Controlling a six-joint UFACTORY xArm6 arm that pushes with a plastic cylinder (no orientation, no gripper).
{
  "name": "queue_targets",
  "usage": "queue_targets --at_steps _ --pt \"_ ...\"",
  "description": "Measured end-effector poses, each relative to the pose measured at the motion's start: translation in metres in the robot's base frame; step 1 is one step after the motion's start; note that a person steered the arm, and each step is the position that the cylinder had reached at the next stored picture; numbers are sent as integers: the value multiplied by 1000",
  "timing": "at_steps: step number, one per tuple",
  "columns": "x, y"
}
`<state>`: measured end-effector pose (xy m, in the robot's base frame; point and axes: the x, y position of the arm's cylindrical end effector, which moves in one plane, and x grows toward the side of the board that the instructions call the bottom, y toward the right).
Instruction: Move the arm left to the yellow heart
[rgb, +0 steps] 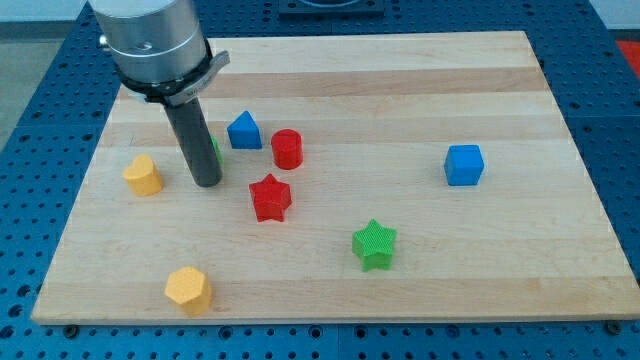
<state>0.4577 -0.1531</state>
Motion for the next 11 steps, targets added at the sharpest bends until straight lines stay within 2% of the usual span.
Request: queue_targets --at_steps 1,3,4,6,9,10,11 --pt "0 -2" --pt "36 8" --pt "63 -10" --pt "79 -89" --pt "36 -107" --pt "35 -122" --pt "10 -124"
